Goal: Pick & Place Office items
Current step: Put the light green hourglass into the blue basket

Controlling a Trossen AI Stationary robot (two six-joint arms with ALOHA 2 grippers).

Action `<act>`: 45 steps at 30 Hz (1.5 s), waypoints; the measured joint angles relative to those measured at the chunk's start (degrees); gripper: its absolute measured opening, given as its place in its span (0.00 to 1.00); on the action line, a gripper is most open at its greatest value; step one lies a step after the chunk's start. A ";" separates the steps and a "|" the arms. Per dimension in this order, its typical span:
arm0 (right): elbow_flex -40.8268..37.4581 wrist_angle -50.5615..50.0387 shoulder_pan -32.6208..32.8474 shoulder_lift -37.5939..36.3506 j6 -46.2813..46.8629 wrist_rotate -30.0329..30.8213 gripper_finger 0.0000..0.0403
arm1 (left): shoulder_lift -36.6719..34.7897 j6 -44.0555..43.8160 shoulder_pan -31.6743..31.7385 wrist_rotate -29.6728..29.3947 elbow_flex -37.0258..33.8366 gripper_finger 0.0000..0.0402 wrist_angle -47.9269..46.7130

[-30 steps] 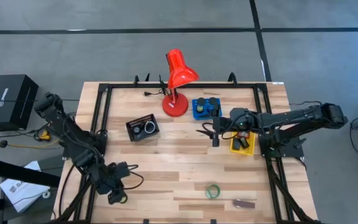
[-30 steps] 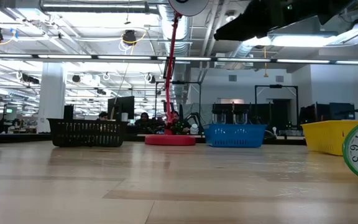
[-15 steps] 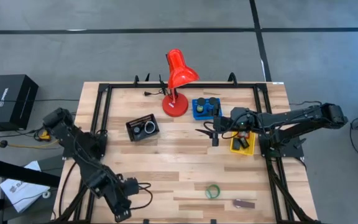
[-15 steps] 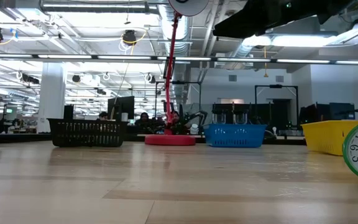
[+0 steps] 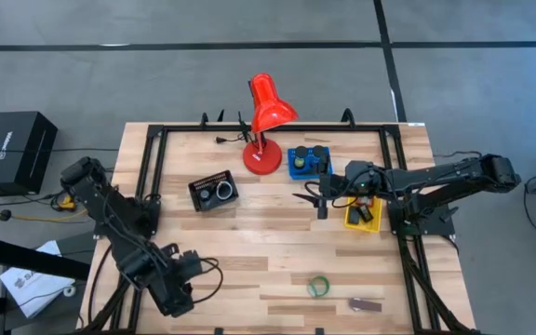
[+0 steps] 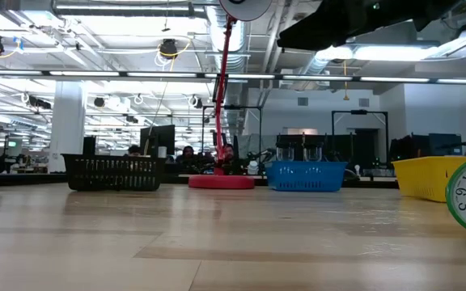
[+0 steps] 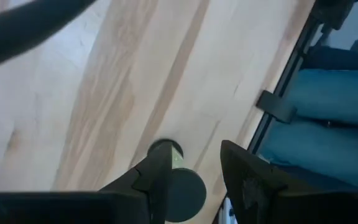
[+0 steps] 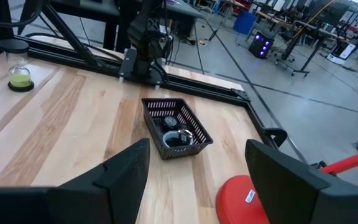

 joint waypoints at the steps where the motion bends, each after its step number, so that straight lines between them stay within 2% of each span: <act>1: 0.00 -0.02 0.00 0.00 0.26 -0.01 0.63 | 0.00 -0.11 0.00 0.46 0.00 0.33 0.13; 8: 0.00 -0.05 -0.02 0.00 0.55 -0.01 0.63 | -0.04 8.53 0.00 4.51 0.00 0.32 0.26; 12: 0.00 -0.05 -0.02 0.00 0.57 -0.01 0.63 | -0.04 5.41 0.31 4.52 -0.01 0.34 0.25; 18: 0.00 -0.07 -0.02 0.00 0.58 0.00 0.63 | 0.17 4.56 -1.23 6.03 -1.18 0.47 0.30; 24: 0.00 -0.12 -0.02 0.00 0.58 -0.01 0.63 | 0.24 2.32 -3.40 7.28 -5.55 0.61 2.54; 29: 0.00 -0.12 -0.02 0.00 0.58 -0.01 0.63 | 0.24 2.32 -4.47 6.83 -6.99 0.68 4.56; 45: 0.00 -0.10 -0.02 0.00 0.55 -0.01 0.63 | 0.24 0.88 -5.98 8.38 -14.04 0.70 11.64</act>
